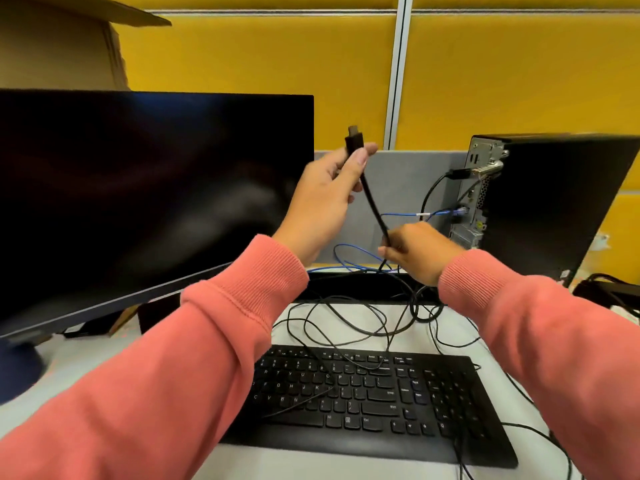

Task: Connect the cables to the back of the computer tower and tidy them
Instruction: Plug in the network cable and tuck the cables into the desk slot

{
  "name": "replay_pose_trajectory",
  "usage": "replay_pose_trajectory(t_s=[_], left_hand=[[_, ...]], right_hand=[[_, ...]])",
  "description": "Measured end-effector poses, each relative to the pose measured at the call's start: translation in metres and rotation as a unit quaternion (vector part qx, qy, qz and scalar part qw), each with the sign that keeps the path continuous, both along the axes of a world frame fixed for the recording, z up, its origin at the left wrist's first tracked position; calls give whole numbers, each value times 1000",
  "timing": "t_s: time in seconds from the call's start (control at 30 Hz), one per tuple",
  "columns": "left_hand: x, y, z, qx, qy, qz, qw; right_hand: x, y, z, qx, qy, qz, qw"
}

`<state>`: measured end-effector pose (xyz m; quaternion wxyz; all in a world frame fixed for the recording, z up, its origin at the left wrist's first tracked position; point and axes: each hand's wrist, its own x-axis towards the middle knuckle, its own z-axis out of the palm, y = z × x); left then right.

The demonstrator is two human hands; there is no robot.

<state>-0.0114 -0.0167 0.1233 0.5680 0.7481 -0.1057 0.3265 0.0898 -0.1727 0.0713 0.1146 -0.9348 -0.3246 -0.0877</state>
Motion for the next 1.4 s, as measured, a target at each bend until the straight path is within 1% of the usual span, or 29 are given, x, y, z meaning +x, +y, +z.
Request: replay_pose_trajectory(t_s=[0.13,0.2,0.4,0.6,0.67,0.8,0.97,1.07,1.23,1.4], left_hand=[[2,4,-20,-74,27,-40,996],[2,7,-27,-94,39,-51,994],[4,21,-35,-97,57,-38,993],[3,30,-37,-105,63,-34,992],[4,31,-38,-96,64,-40,992],[5,38,-43,-42,62,-47,996],[2,34,-51,7,59,-80,995],[-1,27,-51,27,39,-103,994],[-4,16,-52,64,-2,-114,991],[-3,4,-52,71,-20,-123,990]], right_hand=[[1,-3,-15,-11,11,16,1000],[2,-4,-21,-7,13,20,1000],[4,6,-33,-1,-3,16,1000],[1,22,-40,16,-15,39,999],[0,24,-43,19,-14,45,999],[0,22,-47,33,-2,41,999],[2,15,-54,40,8,28,999],[2,12,-57,54,9,24,998],[5,6,-59,97,-1,18,995],[7,2,-62,117,-3,15,993]])
